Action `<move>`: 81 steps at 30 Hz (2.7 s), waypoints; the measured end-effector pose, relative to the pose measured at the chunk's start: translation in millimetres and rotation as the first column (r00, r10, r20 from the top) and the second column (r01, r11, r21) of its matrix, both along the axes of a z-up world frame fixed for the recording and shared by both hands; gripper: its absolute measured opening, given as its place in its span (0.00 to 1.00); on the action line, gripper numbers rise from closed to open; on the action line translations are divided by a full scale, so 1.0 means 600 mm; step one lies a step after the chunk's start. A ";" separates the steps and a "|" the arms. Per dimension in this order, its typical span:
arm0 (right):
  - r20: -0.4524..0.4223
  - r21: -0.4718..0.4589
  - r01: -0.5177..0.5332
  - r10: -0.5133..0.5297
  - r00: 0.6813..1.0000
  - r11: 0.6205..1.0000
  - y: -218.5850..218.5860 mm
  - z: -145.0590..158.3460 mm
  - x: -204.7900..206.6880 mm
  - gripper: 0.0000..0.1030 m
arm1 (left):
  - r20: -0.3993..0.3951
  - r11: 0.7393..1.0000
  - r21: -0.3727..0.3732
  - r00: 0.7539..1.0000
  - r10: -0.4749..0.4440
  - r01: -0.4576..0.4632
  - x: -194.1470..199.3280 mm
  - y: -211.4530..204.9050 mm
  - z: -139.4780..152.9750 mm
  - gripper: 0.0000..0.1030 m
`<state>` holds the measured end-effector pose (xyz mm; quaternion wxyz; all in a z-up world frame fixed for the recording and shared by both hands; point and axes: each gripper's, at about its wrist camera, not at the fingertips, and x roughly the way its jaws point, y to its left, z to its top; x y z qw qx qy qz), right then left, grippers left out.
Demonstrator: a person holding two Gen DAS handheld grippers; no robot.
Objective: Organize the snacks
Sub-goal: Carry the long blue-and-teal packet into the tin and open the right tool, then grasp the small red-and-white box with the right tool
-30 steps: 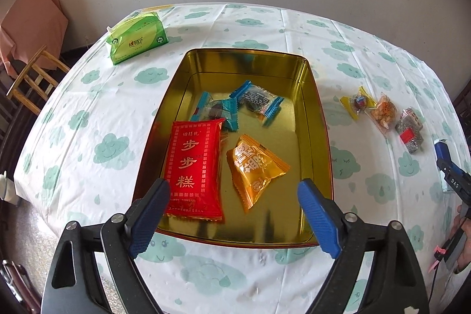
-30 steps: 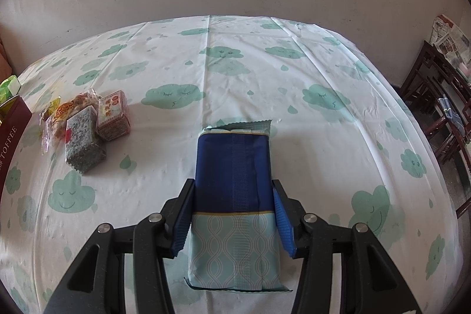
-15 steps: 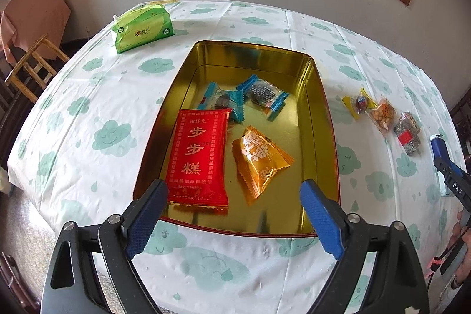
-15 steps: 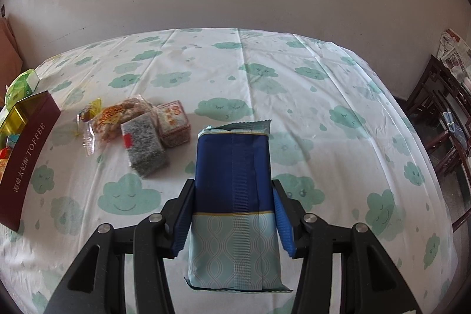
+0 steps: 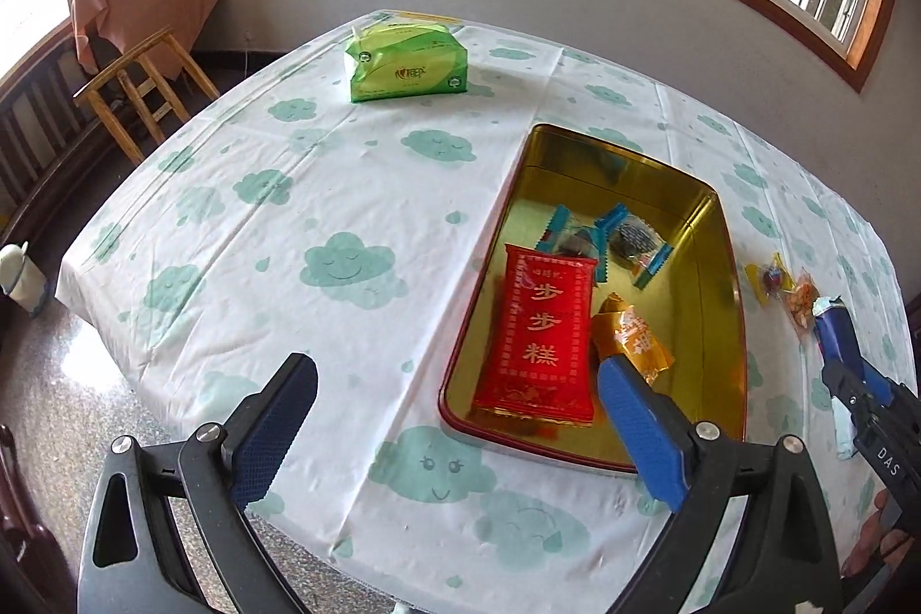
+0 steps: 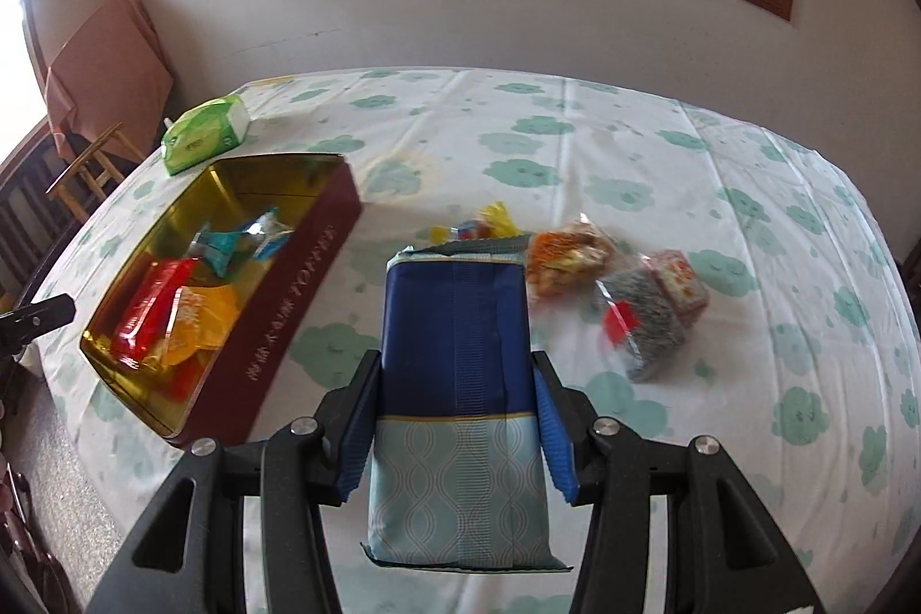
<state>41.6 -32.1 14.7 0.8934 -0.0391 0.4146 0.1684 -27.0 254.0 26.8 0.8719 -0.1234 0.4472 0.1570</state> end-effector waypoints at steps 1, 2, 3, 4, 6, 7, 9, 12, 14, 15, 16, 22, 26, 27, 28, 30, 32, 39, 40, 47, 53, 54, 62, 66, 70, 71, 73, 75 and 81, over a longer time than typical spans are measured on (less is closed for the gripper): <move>0.000 0.007 -0.023 0.023 1.000 1.000 0.019 0.004 -0.001 0.49 | -0.001 1.000 -0.001 1.000 0.006 -0.006 -0.002 0.005 0.000 0.94; -0.002 0.015 -0.044 0.044 0.999 0.999 0.038 0.008 -0.001 0.49 | -0.003 1.000 -0.003 1.000 0.011 -0.011 -0.004 0.009 -0.001 0.94; -0.004 0.021 -0.063 0.063 0.998 0.998 0.056 0.010 0.000 0.49 | -0.002 1.000 -0.005 1.000 0.016 -0.016 -0.006 0.014 -0.002 0.94; -0.007 0.025 -0.083 0.083 0.997 0.996 0.075 0.012 0.001 0.49 | -0.002 1.000 -0.006 1.000 0.020 -0.020 -0.008 0.018 -0.003 0.94; -0.008 0.023 -0.111 0.111 0.994 0.994 0.110 0.013 0.002 0.49 | -0.009 1.000 0.001 1.000 0.029 -0.029 -0.011 0.025 -0.005 0.94; -0.008 0.018 -0.125 0.125 0.992 0.992 0.127 0.012 0.003 0.49 | -0.011 0.999 0.005 0.999 0.033 -0.033 -0.013 0.029 -0.007 0.94; -0.011 0.013 -0.149 0.149 0.989 0.989 0.155 0.008 0.005 0.49 | -0.021 0.999 0.017 0.999 0.048 -0.048 -0.017 0.037 -0.011 0.94; -0.018 0.001 -0.172 0.172 0.985 0.985 0.190 0.001 0.008 0.49 | -0.036 0.997 0.020 0.997 0.069 -0.069 -0.021 0.052 -0.019 0.94; -0.029 -0.004 -0.177 0.177 0.984 0.984 0.205 -0.005 0.013 0.49 | -0.042 0.996 0.018 0.996 0.083 -0.082 -0.025 0.061 -0.023 0.94; -0.036 -0.004 -0.179 0.179 0.983 0.984 0.212 -0.009 0.016 0.49 | -0.045 0.996 0.017 0.995 0.088 -0.087 -0.027 0.065 -0.024 0.94; -0.040 -0.005 -0.182 0.181 0.983 0.983 0.219 -0.011 0.018 0.49 | -0.048 0.996 0.018 0.995 0.092 -0.091 -0.028 0.068 -0.025 0.94; -0.048 -0.028 -0.190 0.188 0.981 0.981 0.249 -0.026 0.026 0.49 | -0.052 0.995 0.022 0.994 0.095 -0.094 -0.030 0.073 -0.027 0.94; -0.056 -0.029 -0.188 0.186 0.981 0.982 0.255 -0.033 0.029 0.49 | -0.060 0.996 0.020 0.994 0.087 -0.086 -0.026 0.071 -0.031 0.94; -0.062 -0.028 -0.191 0.189 0.980 0.981 0.258 -0.036 0.031 0.49 | -0.063 0.996 0.020 0.994 0.085 -0.084 -0.026 0.070 -0.032 0.94; -0.068 -0.026 -0.194 0.192 0.979 0.981 0.261 -0.039 0.030 0.49 | -0.064 0.996 0.020 0.994 0.084 -0.083 -0.025 0.069 -0.033 0.94; -0.067 -0.027 -0.196 0.194 0.979 0.980 0.265 -0.044 0.029 0.49 | -0.065 0.997 0.021 0.995 0.081 -0.080 -0.025 0.067 -0.033 0.94; -0.059 -0.034 -0.196 0.194 0.979 0.980 0.270 -0.046 0.028 0.49 | -0.067 0.997 0.023 0.995 0.080 -0.078 -0.025 0.066 -0.033 0.94; -0.074 -0.005 -0.206 0.205 0.976 0.979 0.281 -0.054 0.030 0.49 | -0.065 0.997 0.024 0.995 0.078 -0.077 -0.028 0.063 -0.030 0.94; -0.074 -0.002 -0.211 0.210 0.975 0.977 0.284 -0.055 0.030 0.49 | -0.066 0.997 0.024 0.995 0.079 -0.078 -0.028 0.063 -0.030 0.94; -0.096 0.035 -0.237 0.239 0.966 0.971 0.290 -0.060 0.026 0.51 | -0.069 0.996 0.020 0.994 0.086 -0.085 -0.032 0.064 -0.032 0.94; -0.091 0.035 -0.267 0.269 0.959 0.963 0.295 -0.060 0.014 0.51 | -0.068 0.997 0.019 0.994 0.081 -0.080 -0.034 0.060 -0.031 0.94; -0.091 0.031 -0.272 0.274 0.958 0.962 0.295 -0.060 0.014 0.51 | -0.066 0.997 0.019 0.995 0.080 -0.079 -0.035 0.058 -0.030 0.94; -0.029 0.028 -0.297 0.297 0.954 0.955 0.267 -0.026 -0.002 0.56 | -0.051 0.998 0.017 0.997 0.058 -0.057 -0.030 0.039 -0.021 0.94; 0.001 0.059 -0.283 0.284 0.959 0.957 0.225 -0.002 -0.003 0.56 | -0.045 0.999 0.018 0.998 0.035 -0.034 -0.025 0.023 -0.016 0.94; 0.045 0.058 -0.233 0.231 0.972 0.971 0.155 0.019 0.006 0.56 | -0.042 1.000 0.018 0.999 0.002 -0.001 -0.016 0.000 -0.013 0.94; 0.057 0.051 -0.212 0.210 0.976 0.976 0.132 0.023 0.012 0.56 | -0.041 1.000 0.019 0.999 -0.009 0.010 -0.013 -0.008 -0.012 0.94; 0.073 0.035 -0.160 0.157 0.985 0.986 0.081 0.026 0.028 0.56 | -0.043 0.999 0.020 0.999 -0.032 0.033 -0.008 -0.024 -0.012 0.94; 0.074 0.020 -0.094 0.092 0.993 0.995 0.024 0.024 0.052 0.56 | -0.047 0.998 0.023 0.997 -0.054 0.055 -0.001 -0.040 -0.012 0.94; 0.090 -0.067 0.077 -0.071 0.993 0.995 -0.138 -0.007 0.125 0.56 | -0.062 0.994 0.037 0.993 -0.102 0.105 0.016 -0.080 -0.013 0.94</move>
